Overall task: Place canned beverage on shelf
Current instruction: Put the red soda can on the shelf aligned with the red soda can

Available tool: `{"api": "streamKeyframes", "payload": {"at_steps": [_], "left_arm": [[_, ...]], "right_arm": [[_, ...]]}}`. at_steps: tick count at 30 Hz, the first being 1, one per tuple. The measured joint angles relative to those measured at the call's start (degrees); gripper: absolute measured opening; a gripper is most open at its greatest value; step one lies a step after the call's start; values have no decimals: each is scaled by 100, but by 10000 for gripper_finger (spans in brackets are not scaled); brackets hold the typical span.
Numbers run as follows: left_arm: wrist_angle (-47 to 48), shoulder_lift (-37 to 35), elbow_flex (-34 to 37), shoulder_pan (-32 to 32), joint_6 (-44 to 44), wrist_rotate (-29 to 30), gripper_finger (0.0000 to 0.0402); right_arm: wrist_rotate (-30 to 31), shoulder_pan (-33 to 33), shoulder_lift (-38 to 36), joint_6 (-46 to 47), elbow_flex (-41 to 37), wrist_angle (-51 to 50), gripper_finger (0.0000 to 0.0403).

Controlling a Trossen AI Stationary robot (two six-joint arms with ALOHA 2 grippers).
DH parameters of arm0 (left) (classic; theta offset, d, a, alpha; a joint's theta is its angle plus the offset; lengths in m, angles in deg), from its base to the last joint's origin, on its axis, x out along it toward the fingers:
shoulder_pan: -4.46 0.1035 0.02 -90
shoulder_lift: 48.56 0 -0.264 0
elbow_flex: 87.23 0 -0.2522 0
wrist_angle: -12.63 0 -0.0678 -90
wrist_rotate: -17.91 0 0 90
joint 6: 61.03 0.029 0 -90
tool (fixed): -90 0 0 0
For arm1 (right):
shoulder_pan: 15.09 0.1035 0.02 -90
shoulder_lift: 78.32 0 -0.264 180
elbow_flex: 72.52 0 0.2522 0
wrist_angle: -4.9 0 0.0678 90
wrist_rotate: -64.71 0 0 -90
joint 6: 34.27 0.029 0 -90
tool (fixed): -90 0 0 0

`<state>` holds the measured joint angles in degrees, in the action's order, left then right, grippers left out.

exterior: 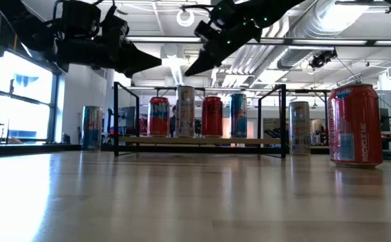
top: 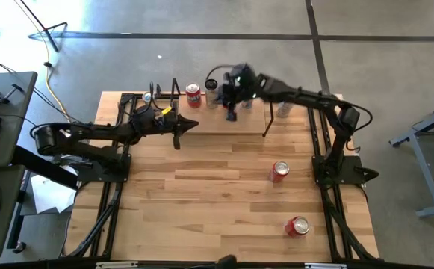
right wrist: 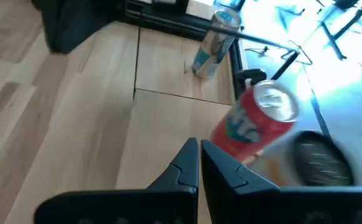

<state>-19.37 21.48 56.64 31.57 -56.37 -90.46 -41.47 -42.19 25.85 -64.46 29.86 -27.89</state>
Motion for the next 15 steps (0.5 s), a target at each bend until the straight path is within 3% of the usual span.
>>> {"api": "streamKeyframes", "payload": {"at_steps": [9, 15], "left_arm": [[1126, -680, 2, 184, 345, 17, 0], [1840, -927, 2, 186, 460, 22, 0]], "right_arm": [[890, 940, -663, 916, -1963, 2480, 0], [2312, 1549, -1130, 1219, -3656, 4601, 0]]}}
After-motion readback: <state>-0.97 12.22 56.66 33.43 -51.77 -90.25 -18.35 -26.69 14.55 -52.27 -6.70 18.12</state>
